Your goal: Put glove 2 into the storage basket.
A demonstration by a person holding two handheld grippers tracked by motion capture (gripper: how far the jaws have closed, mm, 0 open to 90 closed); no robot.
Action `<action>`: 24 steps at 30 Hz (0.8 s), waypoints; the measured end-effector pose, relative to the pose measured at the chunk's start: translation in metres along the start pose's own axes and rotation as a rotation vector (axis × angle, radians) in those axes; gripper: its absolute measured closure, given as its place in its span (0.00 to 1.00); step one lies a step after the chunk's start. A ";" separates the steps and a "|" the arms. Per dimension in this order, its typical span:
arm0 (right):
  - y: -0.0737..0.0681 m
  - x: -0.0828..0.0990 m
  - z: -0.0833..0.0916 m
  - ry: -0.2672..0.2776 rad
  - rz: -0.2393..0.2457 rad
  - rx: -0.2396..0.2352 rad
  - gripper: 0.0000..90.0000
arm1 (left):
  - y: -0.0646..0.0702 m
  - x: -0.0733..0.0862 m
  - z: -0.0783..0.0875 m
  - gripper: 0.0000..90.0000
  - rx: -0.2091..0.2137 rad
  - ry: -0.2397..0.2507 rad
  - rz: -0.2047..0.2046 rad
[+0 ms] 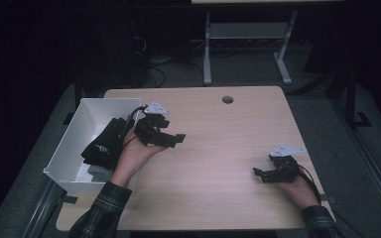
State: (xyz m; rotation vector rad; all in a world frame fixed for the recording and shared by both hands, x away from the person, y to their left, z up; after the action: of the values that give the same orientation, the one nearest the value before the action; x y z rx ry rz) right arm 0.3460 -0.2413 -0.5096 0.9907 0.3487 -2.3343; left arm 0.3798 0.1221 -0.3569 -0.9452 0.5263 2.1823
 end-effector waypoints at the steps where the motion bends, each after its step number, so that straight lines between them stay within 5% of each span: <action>1: 0.000 0.000 0.000 0.000 0.001 0.000 0.16 | 0.003 0.002 -0.003 0.23 0.004 -0.005 -0.006; 24: 0.000 0.000 0.000 -0.002 0.004 -0.003 0.16 | 0.031 0.044 -0.054 0.18 0.063 -0.035 -0.062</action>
State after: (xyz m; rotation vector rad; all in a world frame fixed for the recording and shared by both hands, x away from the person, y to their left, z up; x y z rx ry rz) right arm 0.3458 -0.2412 -0.5095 0.9873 0.3492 -2.3307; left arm 0.3610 0.0882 -0.4225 -0.8769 0.5390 2.1103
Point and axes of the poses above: each handheld gripper's, and its own axes: z roughly backward along the jaws, x roughly out of its underside, y roughly to its right, the point moved 4 cm from there along -z, roughly forward along the jaws, and after that the axes turned 2 degrees about z, right-handed, at the moved point
